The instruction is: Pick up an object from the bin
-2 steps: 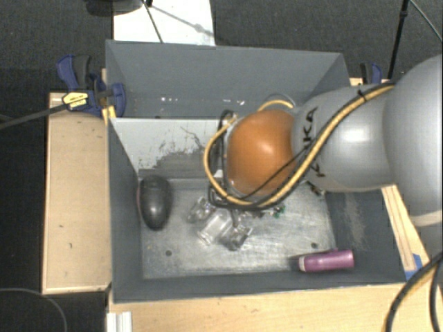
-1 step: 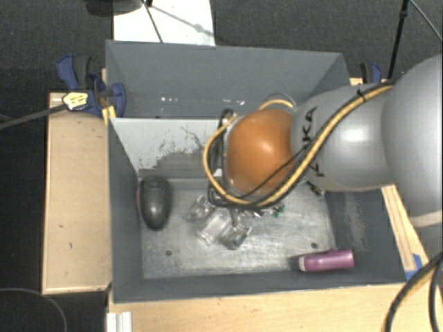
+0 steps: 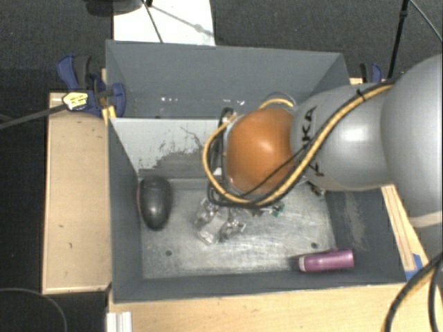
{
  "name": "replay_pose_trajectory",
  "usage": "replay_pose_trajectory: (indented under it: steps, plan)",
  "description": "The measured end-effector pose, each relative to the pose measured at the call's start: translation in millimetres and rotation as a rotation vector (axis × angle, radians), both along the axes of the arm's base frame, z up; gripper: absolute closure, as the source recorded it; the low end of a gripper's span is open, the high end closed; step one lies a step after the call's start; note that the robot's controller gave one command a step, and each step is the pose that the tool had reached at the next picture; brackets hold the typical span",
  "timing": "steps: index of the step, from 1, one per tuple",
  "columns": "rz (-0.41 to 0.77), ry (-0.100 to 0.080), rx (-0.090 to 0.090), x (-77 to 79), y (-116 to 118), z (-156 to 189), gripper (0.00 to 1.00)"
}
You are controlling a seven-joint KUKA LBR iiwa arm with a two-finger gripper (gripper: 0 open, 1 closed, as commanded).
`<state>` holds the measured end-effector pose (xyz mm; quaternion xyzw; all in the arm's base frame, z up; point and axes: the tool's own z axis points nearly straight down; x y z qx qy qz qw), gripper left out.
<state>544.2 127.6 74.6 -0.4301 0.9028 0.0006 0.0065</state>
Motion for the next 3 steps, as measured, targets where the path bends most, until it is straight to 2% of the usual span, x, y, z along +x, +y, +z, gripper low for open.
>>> replay_pose_trajectory:
  steps: [1, 3]
  plan:
    - [-0.008, 0.002, -0.001, 1.3, 0.8, 10.3, 1.0]
    - [-0.034, 0.003, -0.003, 5.0, 2.2, 110.6, 1.0]
